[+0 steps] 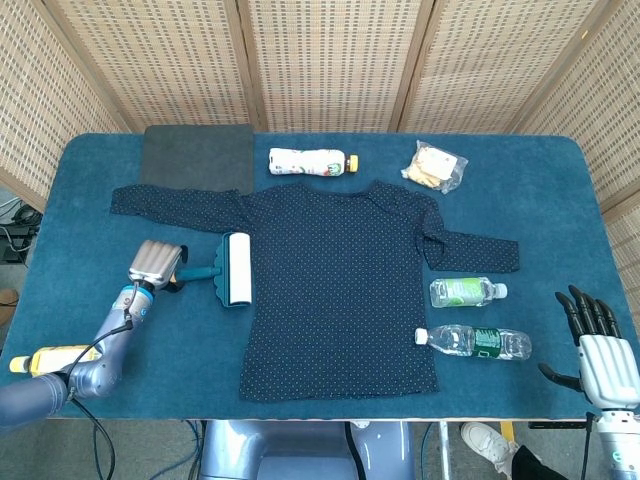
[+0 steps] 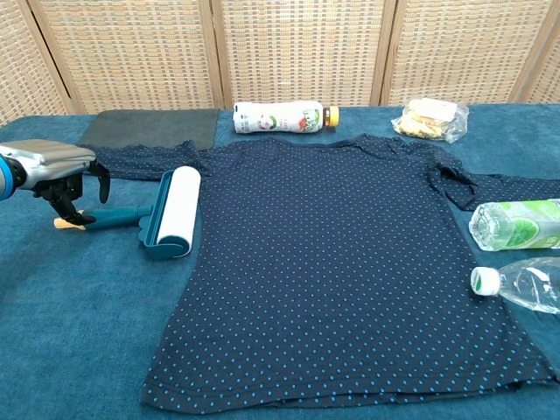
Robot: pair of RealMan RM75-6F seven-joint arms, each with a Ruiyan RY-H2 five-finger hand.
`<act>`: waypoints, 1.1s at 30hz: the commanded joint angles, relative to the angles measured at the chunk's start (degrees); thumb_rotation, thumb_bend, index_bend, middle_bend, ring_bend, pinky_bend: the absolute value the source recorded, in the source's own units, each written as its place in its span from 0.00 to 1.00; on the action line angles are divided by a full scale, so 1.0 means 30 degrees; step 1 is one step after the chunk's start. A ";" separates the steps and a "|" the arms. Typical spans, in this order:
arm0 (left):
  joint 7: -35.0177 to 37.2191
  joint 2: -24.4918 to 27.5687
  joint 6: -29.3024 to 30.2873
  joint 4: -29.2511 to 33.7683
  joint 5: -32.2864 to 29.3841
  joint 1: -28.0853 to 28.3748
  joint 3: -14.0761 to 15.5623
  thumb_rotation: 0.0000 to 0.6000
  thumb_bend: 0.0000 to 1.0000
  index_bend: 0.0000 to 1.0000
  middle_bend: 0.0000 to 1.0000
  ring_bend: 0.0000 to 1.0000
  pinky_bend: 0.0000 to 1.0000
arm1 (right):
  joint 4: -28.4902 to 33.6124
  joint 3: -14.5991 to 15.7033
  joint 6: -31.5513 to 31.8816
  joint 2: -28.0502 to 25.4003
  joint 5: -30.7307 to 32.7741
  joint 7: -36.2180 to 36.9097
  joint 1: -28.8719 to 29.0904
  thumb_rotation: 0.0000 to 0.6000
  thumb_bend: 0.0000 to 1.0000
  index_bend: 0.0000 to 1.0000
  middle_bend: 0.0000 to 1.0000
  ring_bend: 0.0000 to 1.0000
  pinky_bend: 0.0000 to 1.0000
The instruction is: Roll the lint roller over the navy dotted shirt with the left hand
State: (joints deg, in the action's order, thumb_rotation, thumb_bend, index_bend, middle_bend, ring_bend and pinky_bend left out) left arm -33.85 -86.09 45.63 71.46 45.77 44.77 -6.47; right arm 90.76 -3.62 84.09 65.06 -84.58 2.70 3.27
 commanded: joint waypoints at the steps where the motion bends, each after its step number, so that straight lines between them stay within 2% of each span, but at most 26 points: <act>1: -0.0037 -0.0156 0.0123 -0.0056 0.0034 0.0063 0.0061 1.00 0.33 0.41 0.94 0.77 0.70 | -0.0014 -0.0015 -0.0009 -0.0005 0.0016 0.0048 0.0005 1.00 0.08 0.00 0.00 0.00 0.00; 13: -0.0531 -0.1090 0.0105 -0.0853 -0.0260 0.0403 0.0371 1.00 0.33 0.43 0.94 0.77 0.70 | 0.0063 -0.0045 0.0019 -0.0080 0.0033 0.0169 -0.0009 1.00 0.08 0.00 0.00 0.00 0.00; 20: -0.0794 -0.1677 0.0118 -0.1419 -0.0485 0.0535 0.0502 1.00 0.33 0.50 0.94 0.77 0.70 | 0.0055 -0.0085 0.0027 -0.0115 0.0084 0.0249 -0.0013 1.00 0.08 0.00 0.00 0.00 0.00; 21: -0.0829 -0.1803 0.0109 -0.1529 -0.0525 0.0549 0.0528 1.00 0.34 0.52 0.94 0.77 0.70 | 0.0055 -0.0083 0.0027 -0.0118 0.0083 0.0263 -0.0017 1.00 0.08 0.00 0.00 0.00 0.00; 27: -0.1134 -0.2281 0.0321 -0.1916 -0.0602 0.0538 0.0715 1.00 0.60 0.64 0.94 0.77 0.70 | 0.0065 -0.0097 0.0055 -0.0146 0.0079 0.0309 -0.0027 1.00 0.08 0.00 0.00 0.00 0.00; 33: -0.1171 -0.2074 0.0527 -0.1729 -0.0487 0.0477 0.0742 1.00 0.69 0.83 0.94 0.77 0.70 | 0.0120 -0.0110 0.0110 -0.0187 0.0060 0.0362 -0.0047 1.00 0.08 0.00 0.00 0.00 0.00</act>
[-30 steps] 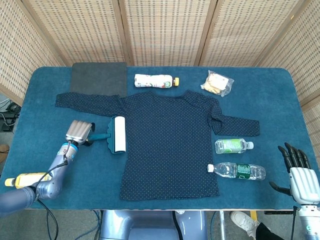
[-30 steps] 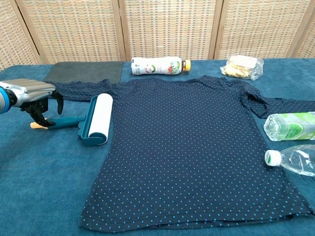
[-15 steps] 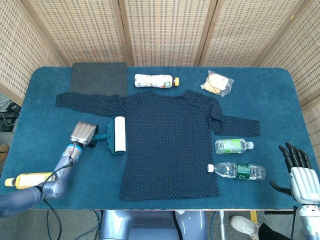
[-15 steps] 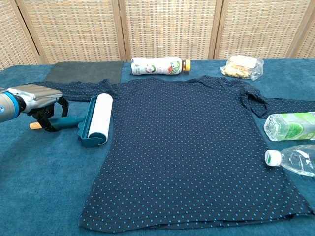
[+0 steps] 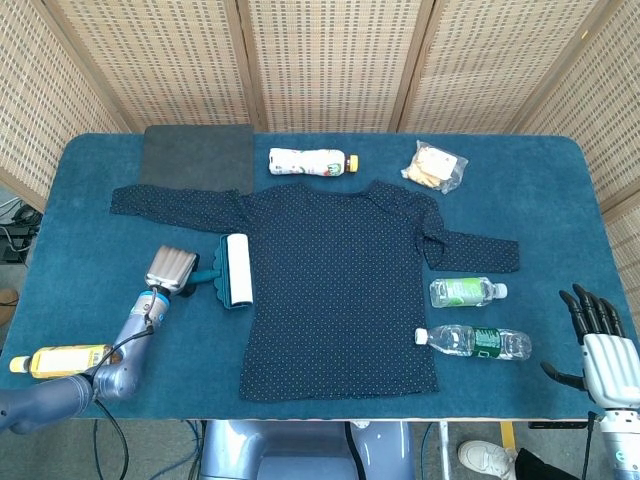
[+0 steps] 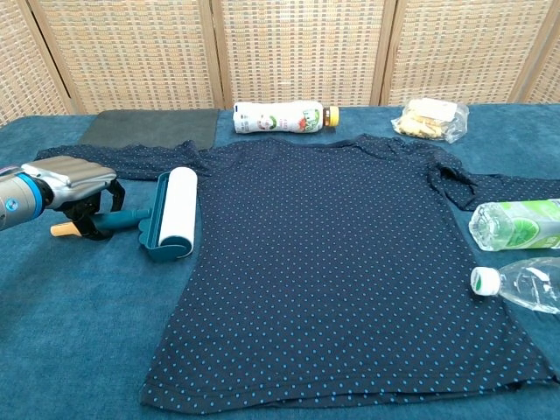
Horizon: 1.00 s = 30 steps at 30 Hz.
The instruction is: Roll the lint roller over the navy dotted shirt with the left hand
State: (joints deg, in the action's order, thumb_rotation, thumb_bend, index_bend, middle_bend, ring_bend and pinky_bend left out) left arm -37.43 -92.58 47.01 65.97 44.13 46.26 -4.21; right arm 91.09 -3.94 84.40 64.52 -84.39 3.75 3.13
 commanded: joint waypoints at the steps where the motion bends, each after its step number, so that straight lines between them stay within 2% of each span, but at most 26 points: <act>1: 0.0043 0.0243 0.0161 0.0269 0.0140 -0.0023 -0.0047 1.00 0.69 0.85 0.94 0.77 0.70 | 0.0029 -0.0010 0.0025 -0.0019 -0.0012 0.0026 -0.0005 1.00 0.08 0.00 0.00 0.00 0.00; 5: -0.0330 0.1848 0.0587 0.1976 0.0773 0.0385 -0.0387 1.00 0.69 0.87 0.94 0.77 0.70 | 0.0138 -0.0003 0.0117 -0.0081 -0.0107 0.0083 -0.0030 1.00 0.08 0.00 0.00 0.00 0.00; 10: -0.1318 0.3063 0.0461 0.3482 0.0160 0.0986 -0.0592 1.00 0.66 0.88 0.94 0.77 0.70 | 0.0150 -0.0075 0.0183 -0.0152 -0.0040 0.0230 -0.0055 1.00 0.08 0.00 0.00 0.00 0.00; 17: -0.2773 0.4937 -0.1287 0.5146 -0.1034 0.2692 -0.0377 1.00 0.63 0.89 0.94 0.77 0.69 | -0.0021 -0.0246 0.0089 -0.0256 0.0288 0.0565 -0.0049 1.00 0.08 0.00 0.00 0.00 0.00; 23: -0.3406 0.5042 -0.2105 0.5150 -0.2921 0.3984 -0.0069 1.00 0.62 0.89 0.94 0.77 0.68 | -0.0206 -0.0348 -0.0042 -0.0228 0.0546 0.0652 -0.0022 1.00 0.08 0.00 0.00 0.00 0.00; 30: -0.3827 0.4418 -0.2387 0.4637 -0.3553 0.5087 0.0605 1.00 0.61 0.89 0.94 0.77 0.68 | -0.0443 -0.0441 -0.0305 -0.0187 0.0875 0.0784 0.0031 1.00 0.08 0.00 0.00 0.00 0.00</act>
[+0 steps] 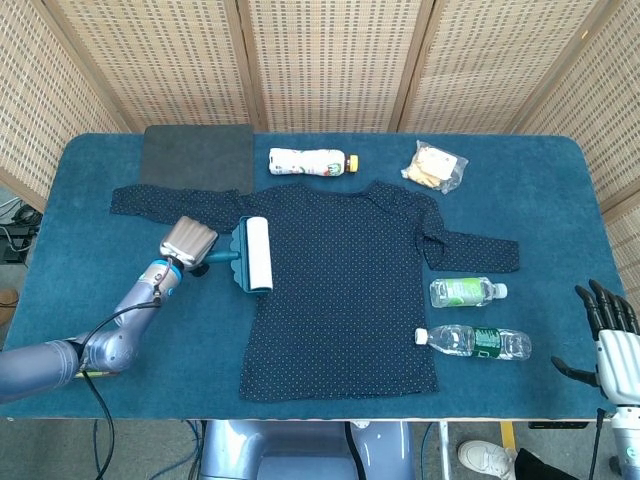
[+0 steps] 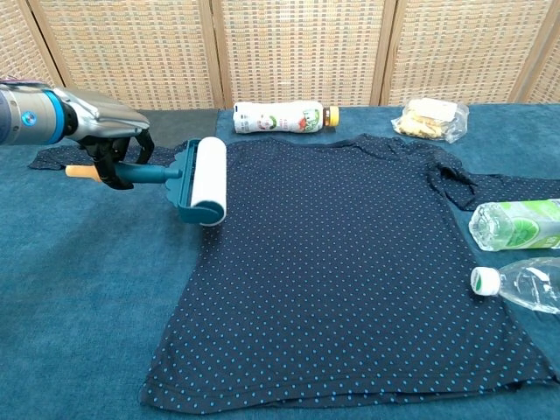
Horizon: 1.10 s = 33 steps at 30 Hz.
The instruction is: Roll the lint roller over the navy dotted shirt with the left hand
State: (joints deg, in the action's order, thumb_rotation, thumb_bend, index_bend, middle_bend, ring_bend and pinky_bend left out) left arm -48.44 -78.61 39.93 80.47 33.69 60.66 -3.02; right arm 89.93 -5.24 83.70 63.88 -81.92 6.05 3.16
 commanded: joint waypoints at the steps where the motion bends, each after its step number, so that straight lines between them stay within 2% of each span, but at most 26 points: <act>1: -0.0169 -0.0404 0.0039 -0.0308 -0.0032 0.0436 0.0288 1.00 0.61 0.89 0.94 0.77 0.68 | -0.0104 -0.0006 -0.0135 0.0047 0.0097 0.0015 0.0035 1.00 0.08 0.00 0.00 0.00 0.00; 17: -0.1122 -0.1281 0.0190 -0.0581 -0.0839 0.2154 0.1675 1.00 0.61 0.90 0.94 0.77 0.68 | -0.0534 -0.0089 -0.0662 0.0136 0.0576 0.0285 0.0130 1.00 0.08 0.00 0.00 0.00 0.00; 23: -0.1658 -0.2169 0.0352 -0.0864 -0.1544 0.2740 0.2276 1.00 0.61 0.90 0.94 0.77 0.68 | -0.0552 -0.0148 -0.0791 0.0057 0.0714 0.0560 0.0138 1.00 0.08 0.00 0.00 0.00 0.00; 33: -0.2711 -0.3467 0.0780 -0.1294 -0.3642 0.4291 0.2068 1.00 0.61 0.90 0.94 0.77 0.68 | -0.0625 -0.0217 -0.0965 -0.0050 0.0882 0.0989 0.0138 1.00 0.08 0.00 0.00 0.00 0.00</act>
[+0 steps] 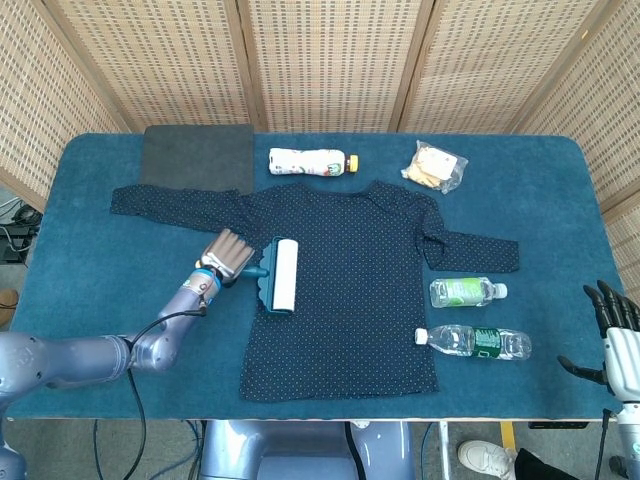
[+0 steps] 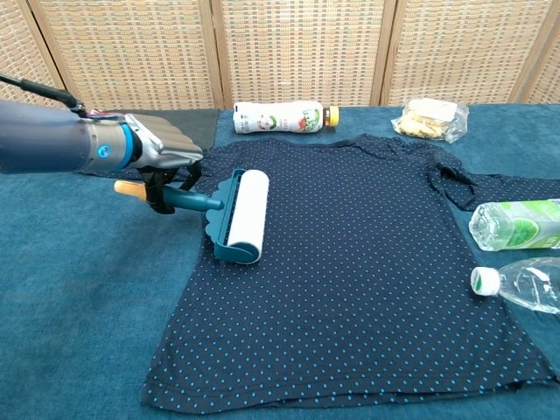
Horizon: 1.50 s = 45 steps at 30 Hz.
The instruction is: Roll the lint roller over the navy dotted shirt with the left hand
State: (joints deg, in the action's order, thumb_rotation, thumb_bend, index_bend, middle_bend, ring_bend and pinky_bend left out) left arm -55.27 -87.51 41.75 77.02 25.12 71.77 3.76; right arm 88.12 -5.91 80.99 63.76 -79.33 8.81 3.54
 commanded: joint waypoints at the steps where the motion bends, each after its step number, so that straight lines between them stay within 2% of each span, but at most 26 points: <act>1: -0.0621 -0.0685 0.0221 -0.0186 -0.1103 0.0826 -0.0257 1.00 0.61 0.90 0.94 0.77 0.68 | -0.0039 0.0015 -0.0079 -0.0006 -0.0004 0.0094 0.0021 1.00 0.08 0.00 0.00 0.00 0.00; 17: -0.3420 -0.3154 0.1047 -0.1066 -0.6247 0.4261 -0.1122 1.00 0.62 0.91 0.94 0.77 0.68 | -0.0188 -0.0024 -0.0319 -0.0046 0.0140 0.0524 0.0045 1.00 0.08 0.00 0.00 0.00 0.00; 24: -0.3830 -0.3735 0.1081 -0.1506 -0.6987 0.4755 -0.1231 1.00 0.62 0.91 0.94 0.77 0.68 | -0.0152 -0.0030 -0.0285 -0.0097 0.0106 0.0602 0.0024 1.00 0.08 0.00 0.00 0.00 0.00; 33: -0.3863 -0.2944 0.1610 -0.0427 -0.6701 0.4360 -0.0466 1.00 0.62 0.91 0.94 0.77 0.68 | -0.0124 0.0049 -0.0295 -0.0050 -0.0018 0.0476 0.0033 1.00 0.08 0.00 0.00 0.00 0.00; 38: -0.3758 -0.1927 0.2070 0.0601 -0.6232 0.3593 0.0651 1.00 0.62 0.91 0.94 0.77 0.68 | 0.0102 0.0304 -0.0289 0.0034 -0.0425 0.0089 0.0059 1.00 0.08 0.00 0.00 0.00 0.00; 45: -0.2213 -0.0052 0.2092 0.2419 -0.4078 0.2130 0.1639 1.00 0.62 0.91 0.94 0.77 0.68 | 0.0391 0.0538 -0.0227 0.0083 -0.0798 -0.0329 0.0065 1.00 0.08 0.00 0.00 0.00 0.00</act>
State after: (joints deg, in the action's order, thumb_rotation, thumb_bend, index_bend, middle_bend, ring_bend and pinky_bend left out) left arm -63.25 -88.84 47.80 82.88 11.03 79.51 7.58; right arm 89.27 -4.32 80.28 63.99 -81.70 7.85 3.73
